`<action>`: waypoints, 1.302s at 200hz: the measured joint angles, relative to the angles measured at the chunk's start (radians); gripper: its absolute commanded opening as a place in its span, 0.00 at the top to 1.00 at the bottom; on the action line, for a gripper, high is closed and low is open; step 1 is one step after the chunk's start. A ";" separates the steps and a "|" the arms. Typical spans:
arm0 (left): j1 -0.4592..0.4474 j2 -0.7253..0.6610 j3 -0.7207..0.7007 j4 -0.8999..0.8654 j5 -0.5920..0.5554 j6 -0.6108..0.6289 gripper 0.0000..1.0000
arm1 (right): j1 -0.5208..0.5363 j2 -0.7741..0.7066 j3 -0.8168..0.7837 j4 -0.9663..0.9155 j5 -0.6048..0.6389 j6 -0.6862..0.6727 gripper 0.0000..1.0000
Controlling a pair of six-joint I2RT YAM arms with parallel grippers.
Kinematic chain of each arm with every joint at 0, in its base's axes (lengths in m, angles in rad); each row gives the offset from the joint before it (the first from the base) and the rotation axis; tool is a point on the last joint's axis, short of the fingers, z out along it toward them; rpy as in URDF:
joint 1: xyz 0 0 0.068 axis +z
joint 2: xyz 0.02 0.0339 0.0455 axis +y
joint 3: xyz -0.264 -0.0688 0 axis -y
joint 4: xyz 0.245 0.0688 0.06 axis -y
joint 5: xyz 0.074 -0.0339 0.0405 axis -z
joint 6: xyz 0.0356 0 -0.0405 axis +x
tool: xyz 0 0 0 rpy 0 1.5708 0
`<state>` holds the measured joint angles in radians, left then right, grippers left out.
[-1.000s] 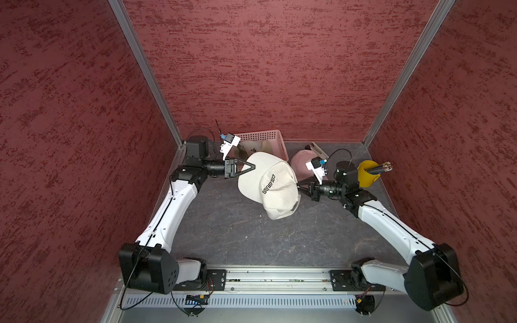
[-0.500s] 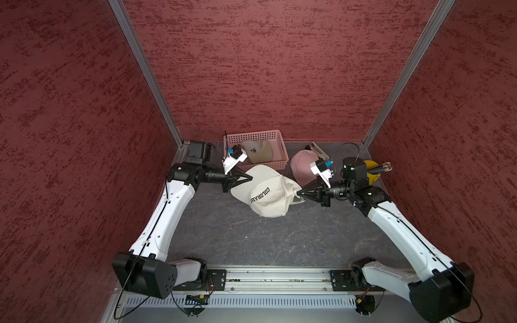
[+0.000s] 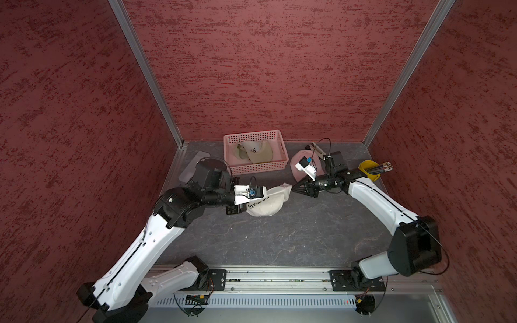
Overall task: Turn the baseball cap inside out
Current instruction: Turn over the baseball cap.
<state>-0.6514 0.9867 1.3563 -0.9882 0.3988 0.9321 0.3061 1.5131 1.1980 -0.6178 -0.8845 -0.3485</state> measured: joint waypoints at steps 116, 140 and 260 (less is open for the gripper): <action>-0.089 0.152 -0.436 0.870 -0.662 0.108 1.00 | 0.012 -0.016 0.225 0.010 0.417 0.507 0.36; -0.132 0.235 -0.430 1.051 -0.795 0.171 1.00 | 0.046 -0.121 0.169 0.040 0.425 0.625 0.35; 0.309 0.299 0.011 0.546 -0.246 -1.627 1.00 | 0.249 -0.258 0.009 0.278 0.555 0.573 0.29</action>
<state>-0.3428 1.2861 1.3678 -0.4427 0.1524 -0.6952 0.5549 1.2549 1.2068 -0.3393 -0.3298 0.2245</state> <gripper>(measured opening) 0.072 0.704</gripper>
